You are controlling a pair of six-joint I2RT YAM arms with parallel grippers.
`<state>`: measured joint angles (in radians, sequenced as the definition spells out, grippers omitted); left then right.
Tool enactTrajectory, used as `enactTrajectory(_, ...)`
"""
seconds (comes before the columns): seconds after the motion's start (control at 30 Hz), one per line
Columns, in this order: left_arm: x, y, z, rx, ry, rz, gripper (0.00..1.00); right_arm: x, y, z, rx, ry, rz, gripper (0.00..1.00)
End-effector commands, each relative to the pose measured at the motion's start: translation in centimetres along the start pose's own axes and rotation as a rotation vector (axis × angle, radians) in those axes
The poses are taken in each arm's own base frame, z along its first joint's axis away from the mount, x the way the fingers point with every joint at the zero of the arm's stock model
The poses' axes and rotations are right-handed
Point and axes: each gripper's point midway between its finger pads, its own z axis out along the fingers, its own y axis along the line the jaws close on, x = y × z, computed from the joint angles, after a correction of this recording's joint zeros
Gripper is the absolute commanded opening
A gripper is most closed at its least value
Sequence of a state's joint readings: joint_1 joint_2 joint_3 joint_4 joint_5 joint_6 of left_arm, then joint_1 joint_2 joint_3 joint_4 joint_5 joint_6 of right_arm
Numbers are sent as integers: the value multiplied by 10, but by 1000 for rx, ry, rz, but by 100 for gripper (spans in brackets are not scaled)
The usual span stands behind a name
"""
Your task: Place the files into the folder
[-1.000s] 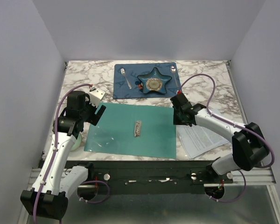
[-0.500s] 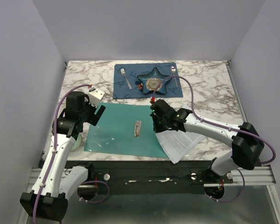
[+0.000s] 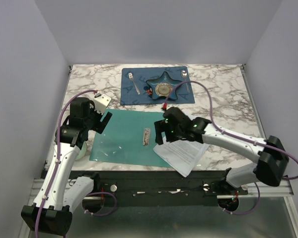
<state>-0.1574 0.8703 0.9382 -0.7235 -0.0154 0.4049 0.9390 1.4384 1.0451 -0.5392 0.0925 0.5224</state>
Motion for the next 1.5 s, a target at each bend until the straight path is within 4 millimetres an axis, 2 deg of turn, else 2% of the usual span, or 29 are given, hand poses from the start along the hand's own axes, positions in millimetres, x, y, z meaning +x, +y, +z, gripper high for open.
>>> enactTrajectory(0.0,-6,6,-7,-24,-13,25,94,0,-86,-32,203,-57,356,86)
enactTrajectory(0.03,-7,7,-7,-24,-14,26,94,8,-101,-34,229,-51,438,83)
enactTrajectory(0.07,-7,7,-7,-23,-15,29,94,12,-127,-40,278,-61,531,80)
enactTrajectory(0.1,-7,6,-8,-20,-16,30,94,26,-139,-43,296,-61,570,76)
enactTrajectory(0.17,-8,6,-8,-19,-17,30,94,34,-161,-50,339,-81,653,76)
enactTrajectory(0.37,-9,5,-6,-7,-14,29,94,65,-195,-56,451,-42,772,76)
enactTrajectory(0.57,-9,6,-7,-12,-13,38,94,77,-204,-46,482,16,811,75)
enactTrajectory(1.03,-12,9,-8,-20,-15,50,94,101,-209,-37,550,35,952,70)
enactTrajectory(1.27,-11,10,-9,-27,-12,56,94,102,-213,-31,571,33,952,68)
enactTrajectory(1.47,-8,9,-9,-25,-8,59,94,99,-211,-28,545,39,947,63)
